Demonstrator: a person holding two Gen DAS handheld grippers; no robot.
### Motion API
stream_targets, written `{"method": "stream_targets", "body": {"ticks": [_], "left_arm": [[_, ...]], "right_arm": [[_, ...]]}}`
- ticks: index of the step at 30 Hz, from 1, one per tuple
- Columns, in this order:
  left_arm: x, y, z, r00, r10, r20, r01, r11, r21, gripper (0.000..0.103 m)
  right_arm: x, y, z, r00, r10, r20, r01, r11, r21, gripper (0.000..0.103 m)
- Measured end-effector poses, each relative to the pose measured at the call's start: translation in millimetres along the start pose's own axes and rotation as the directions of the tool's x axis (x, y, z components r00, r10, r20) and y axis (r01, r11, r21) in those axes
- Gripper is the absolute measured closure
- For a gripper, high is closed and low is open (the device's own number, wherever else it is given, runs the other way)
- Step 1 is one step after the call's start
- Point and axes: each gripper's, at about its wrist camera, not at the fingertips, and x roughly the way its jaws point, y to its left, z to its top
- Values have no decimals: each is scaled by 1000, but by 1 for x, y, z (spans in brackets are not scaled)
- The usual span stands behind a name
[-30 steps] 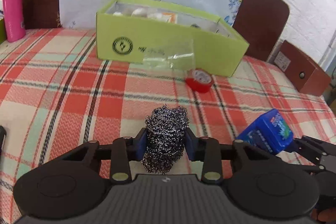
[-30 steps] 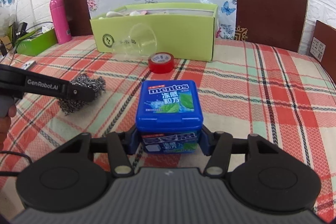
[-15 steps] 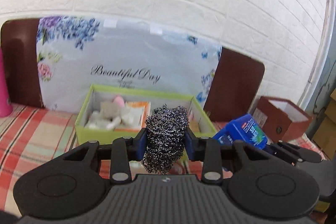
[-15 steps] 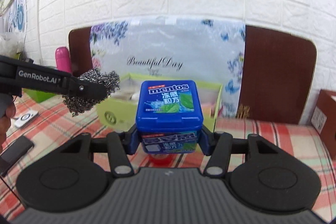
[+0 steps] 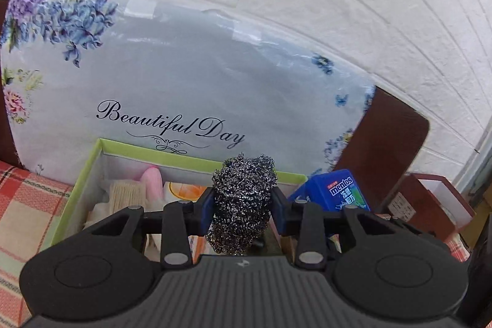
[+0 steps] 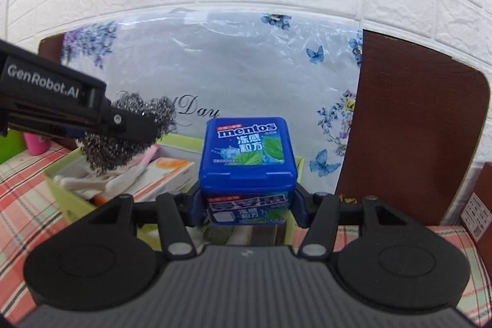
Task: Organize objects
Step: 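Place the scrubber and blue mentos tub into the lime-green box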
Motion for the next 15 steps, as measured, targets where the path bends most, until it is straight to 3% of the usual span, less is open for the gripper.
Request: {"method": "stream_targets", "body": {"ticks": [1,2,3,5,8,13,15], "left_arm": [[6,2,-1,1000,5,12,-5,1000,1,51],[11,4,-3,1000,5,20,-5,1000,3,27],[16,6,-5,1000,14,14,-15,1000,16,16],[17,7,-12,999,47,6,-47,998,52,17],[12,9,-19,997,69,20,-70,995,71,17],[-1,8,-21,997,74,-5,-73,997,26,17],[-7,2,-21,993,110,-35,-109,994,26,17]], "right_arm": [[8,0,0,1000,-3,5,3,1000,-6,49],[17,1,-1,1000,5,8,-5,1000,-18,48],[25,2,-4,1000,25,-2,-25,999,-37,36],[33,5,-11,999,32,-26,-33,997,-72,19],[23,10,-23,999,14,43,-9,992,-126,4],[9,11,-28,998,-21,55,29,990,-140,2],[-2,8,-28,998,-22,52,27,993,-113,0]]}}
